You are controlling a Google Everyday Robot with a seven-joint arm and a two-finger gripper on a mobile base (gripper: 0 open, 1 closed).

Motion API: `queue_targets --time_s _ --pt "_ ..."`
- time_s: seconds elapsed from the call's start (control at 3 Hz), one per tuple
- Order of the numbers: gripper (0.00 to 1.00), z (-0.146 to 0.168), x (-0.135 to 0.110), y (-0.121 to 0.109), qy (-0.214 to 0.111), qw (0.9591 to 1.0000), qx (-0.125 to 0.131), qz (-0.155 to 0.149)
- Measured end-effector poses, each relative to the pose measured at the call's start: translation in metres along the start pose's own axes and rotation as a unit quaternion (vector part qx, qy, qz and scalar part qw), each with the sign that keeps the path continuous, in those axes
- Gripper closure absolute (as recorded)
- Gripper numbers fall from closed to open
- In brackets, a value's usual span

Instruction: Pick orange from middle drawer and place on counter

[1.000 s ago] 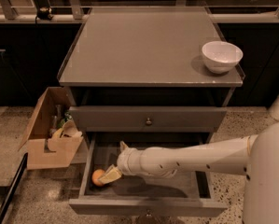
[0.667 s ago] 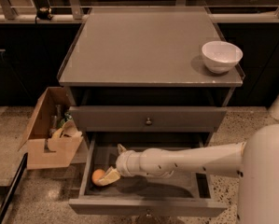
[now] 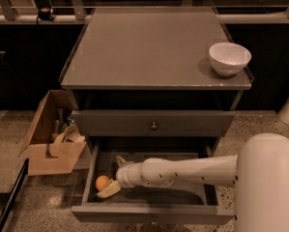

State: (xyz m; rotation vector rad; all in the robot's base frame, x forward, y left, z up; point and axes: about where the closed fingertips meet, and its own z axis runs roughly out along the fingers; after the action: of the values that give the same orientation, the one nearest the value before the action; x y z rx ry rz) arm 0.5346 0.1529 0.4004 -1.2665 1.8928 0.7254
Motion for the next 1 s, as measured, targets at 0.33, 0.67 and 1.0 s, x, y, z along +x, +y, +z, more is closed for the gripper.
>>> queue_targets --time_s 0.33,0.67,1.0 --pt "0.00 0.008 0.006 0.001 0.001 1.0000 -0.002 0.000" --pt "0.00 0.020 0.009 0.005 -0.002 0.9998 -0.017 -0.001" --pt "0.00 0.035 0.019 0.010 0.005 0.9994 -0.035 0.005"
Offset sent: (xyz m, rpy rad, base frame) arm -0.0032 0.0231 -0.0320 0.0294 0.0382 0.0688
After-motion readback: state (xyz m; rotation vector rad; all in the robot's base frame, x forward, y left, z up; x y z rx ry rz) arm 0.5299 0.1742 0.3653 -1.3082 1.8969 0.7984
